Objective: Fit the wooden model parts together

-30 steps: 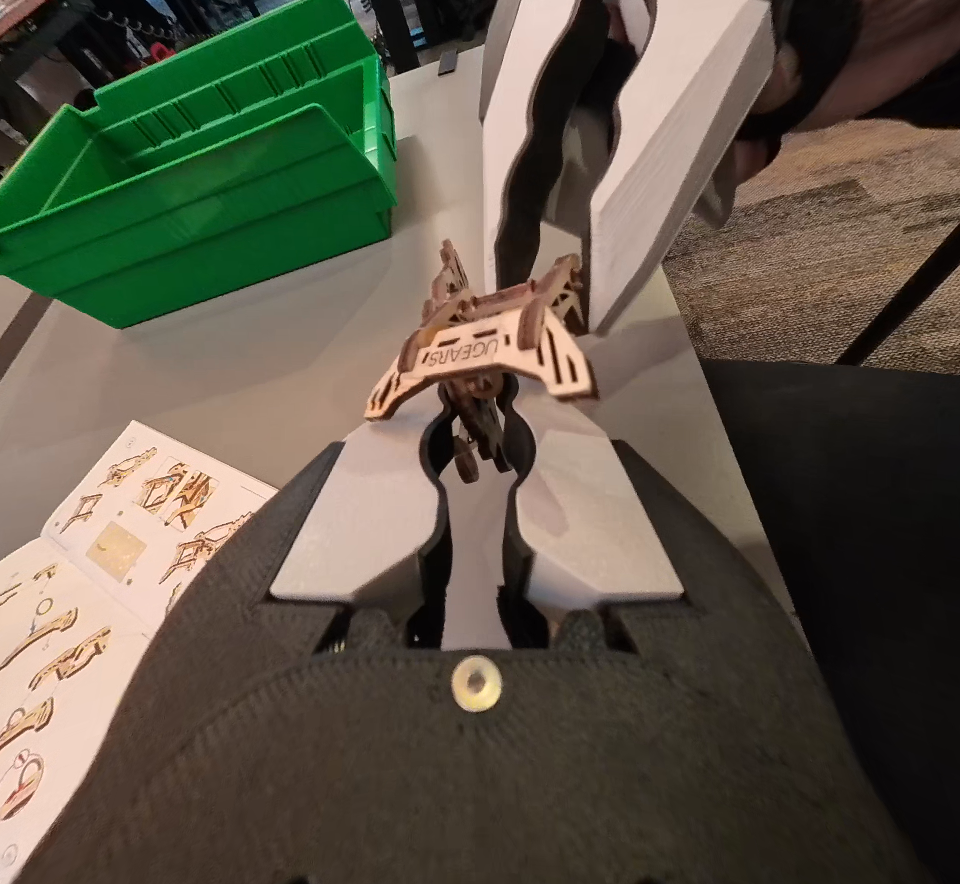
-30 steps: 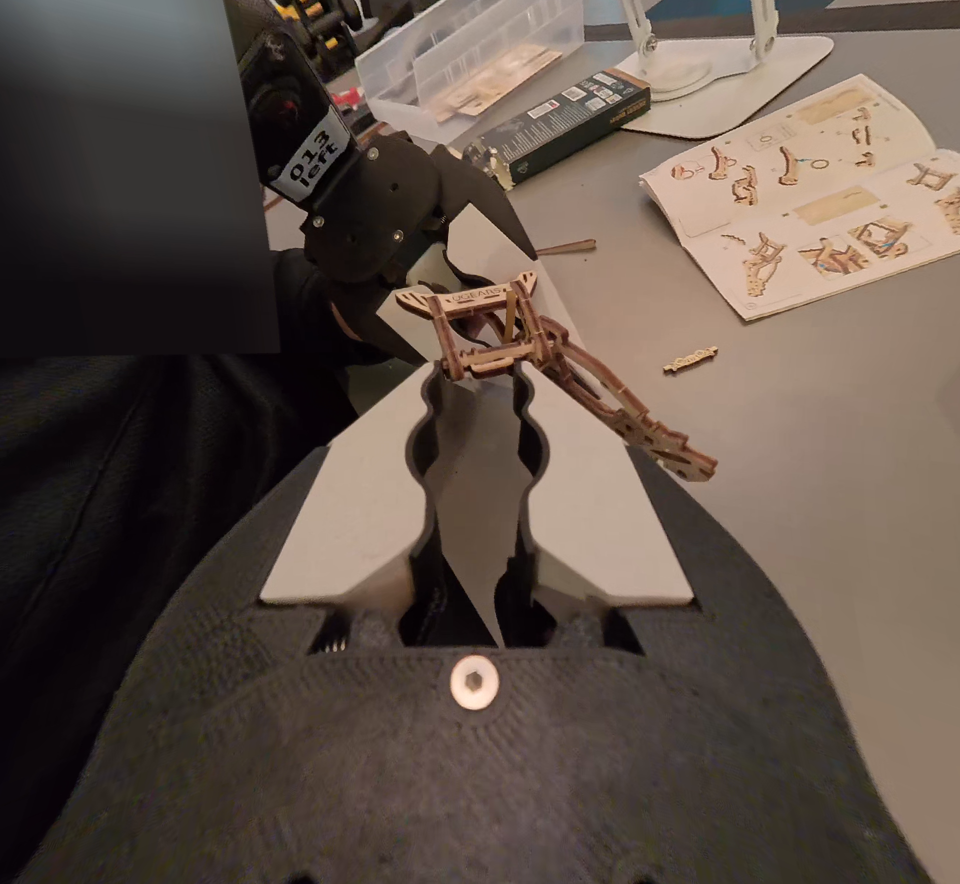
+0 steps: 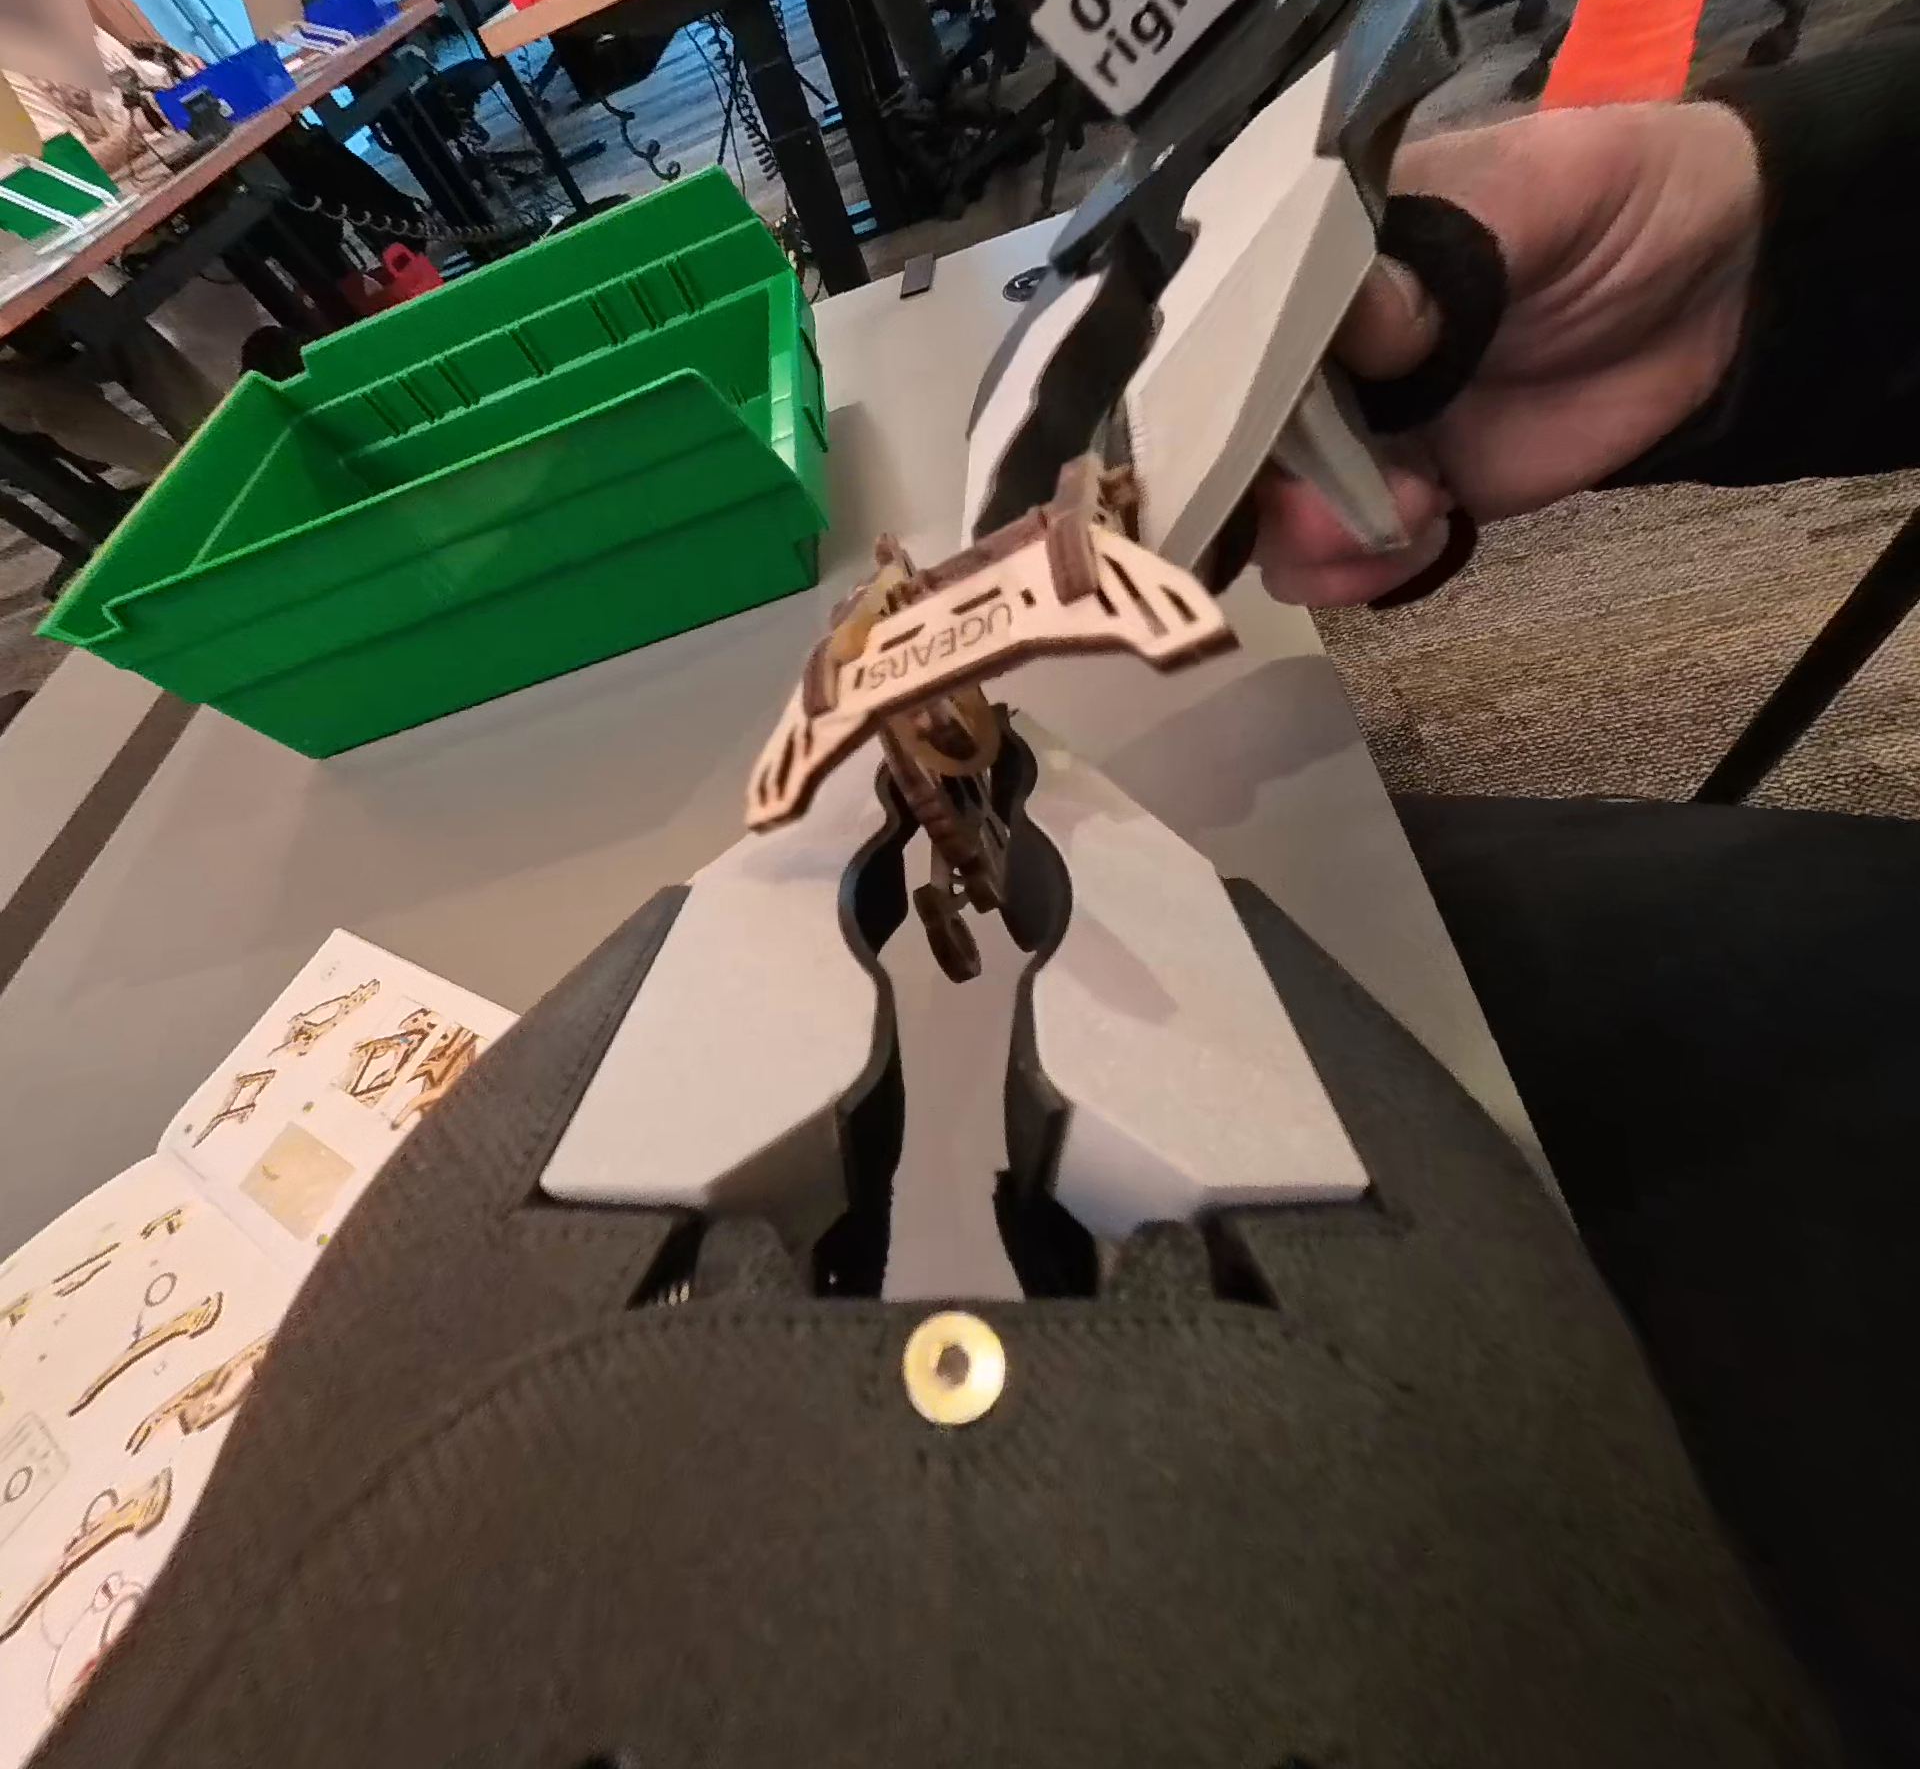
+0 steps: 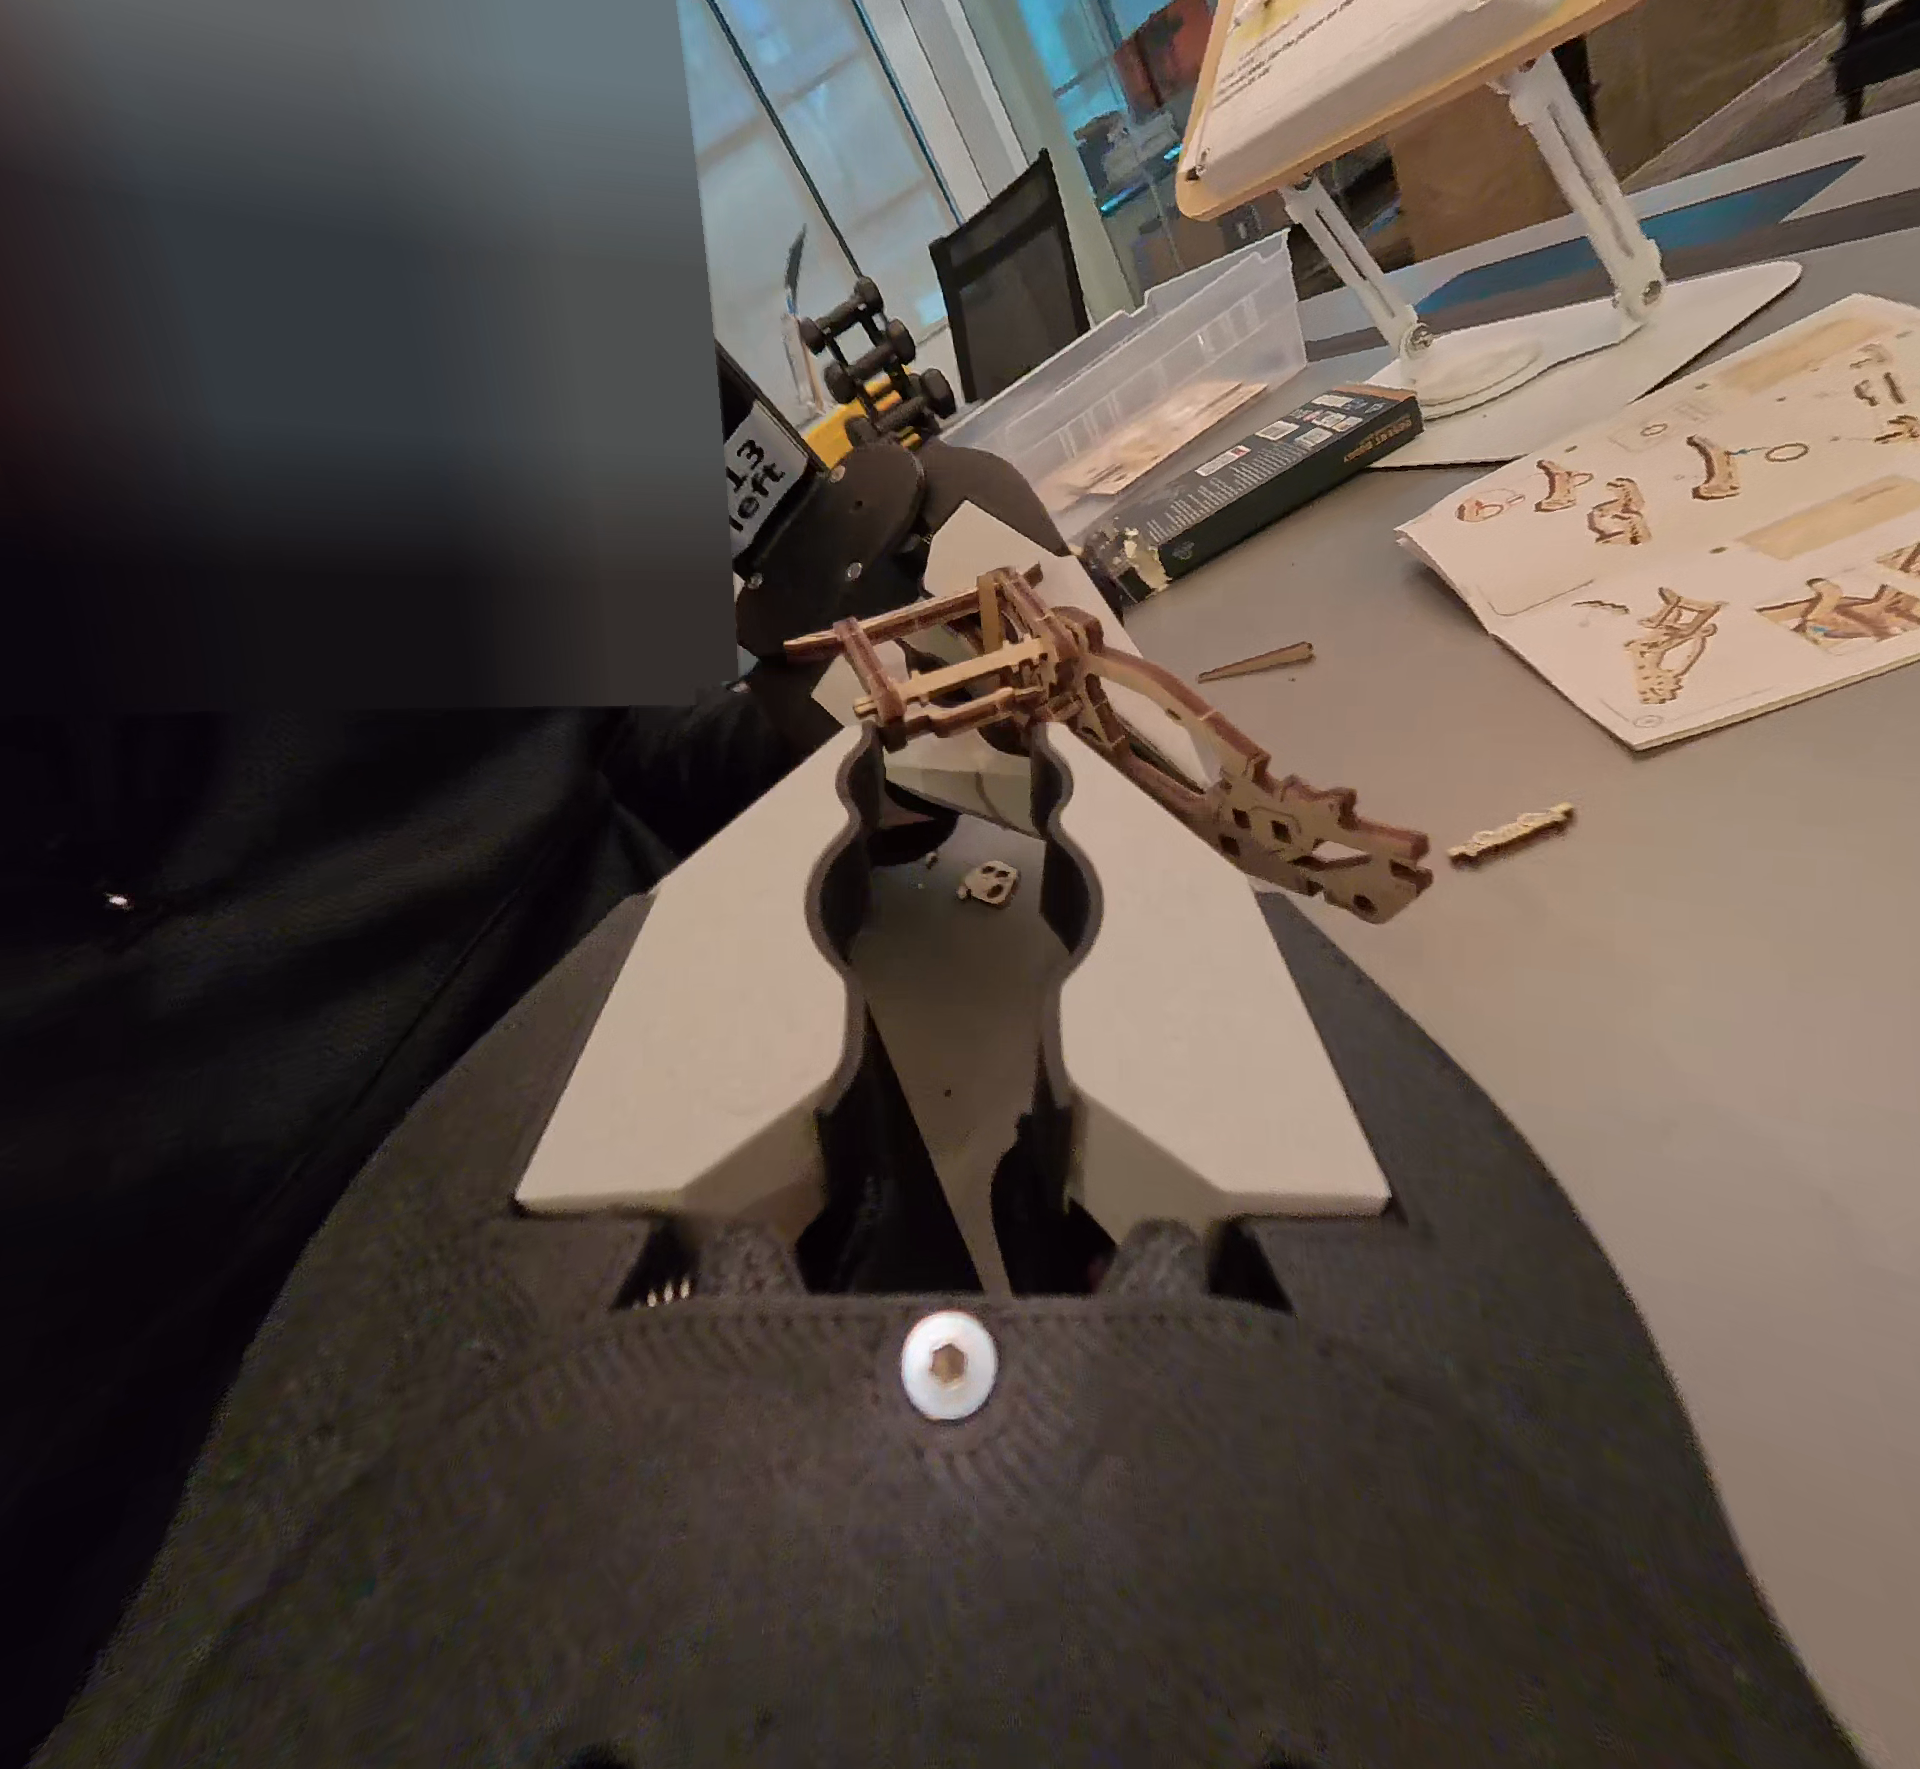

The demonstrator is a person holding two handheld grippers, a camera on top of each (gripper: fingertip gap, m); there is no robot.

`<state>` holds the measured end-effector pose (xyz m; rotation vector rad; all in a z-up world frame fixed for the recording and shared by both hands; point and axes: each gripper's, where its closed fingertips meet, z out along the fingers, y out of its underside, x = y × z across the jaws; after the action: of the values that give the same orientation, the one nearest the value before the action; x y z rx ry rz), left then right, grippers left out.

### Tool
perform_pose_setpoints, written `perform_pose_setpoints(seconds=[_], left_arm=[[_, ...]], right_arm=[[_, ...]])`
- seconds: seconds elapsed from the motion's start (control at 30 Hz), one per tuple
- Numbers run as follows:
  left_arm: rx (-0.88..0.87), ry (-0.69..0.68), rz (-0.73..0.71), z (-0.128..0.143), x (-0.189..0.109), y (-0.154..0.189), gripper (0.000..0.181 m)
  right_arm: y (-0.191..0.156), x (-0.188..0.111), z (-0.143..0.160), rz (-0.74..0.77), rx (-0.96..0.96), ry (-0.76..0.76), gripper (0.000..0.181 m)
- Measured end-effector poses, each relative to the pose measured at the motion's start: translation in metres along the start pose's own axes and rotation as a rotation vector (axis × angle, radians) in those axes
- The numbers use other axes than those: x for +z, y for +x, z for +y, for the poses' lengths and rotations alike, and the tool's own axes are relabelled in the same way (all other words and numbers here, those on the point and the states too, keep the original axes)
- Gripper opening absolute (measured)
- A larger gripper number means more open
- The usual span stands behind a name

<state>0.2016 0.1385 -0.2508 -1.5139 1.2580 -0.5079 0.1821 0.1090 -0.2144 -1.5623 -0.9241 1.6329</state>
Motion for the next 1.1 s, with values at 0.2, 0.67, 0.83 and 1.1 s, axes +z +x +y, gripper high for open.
perform_pose_setpoints(seconds=[0.2,0.67,0.83,1.1], left_arm=[[0.026,0.007,-0.018,-0.003,-0.002,-0.003,0.010],[0.082,-0.012,-0.045,-0.002,-0.002,-0.005,0.010],[0.131,-0.013,-0.071,-0.005,-0.004,-0.008,0.010],[0.227,-0.036,-0.138,-0.007,-0.005,-0.015,0.010]], right_arm=[[-0.002,-0.001,0.001,-0.038,0.049,0.012,0.018],[-0.004,-0.002,0.004,-0.084,0.083,0.012,0.011],[-0.007,-0.004,0.005,-0.131,0.115,0.019,0.002],[-0.008,-0.003,0.002,-0.169,0.174,0.044,0.002]])
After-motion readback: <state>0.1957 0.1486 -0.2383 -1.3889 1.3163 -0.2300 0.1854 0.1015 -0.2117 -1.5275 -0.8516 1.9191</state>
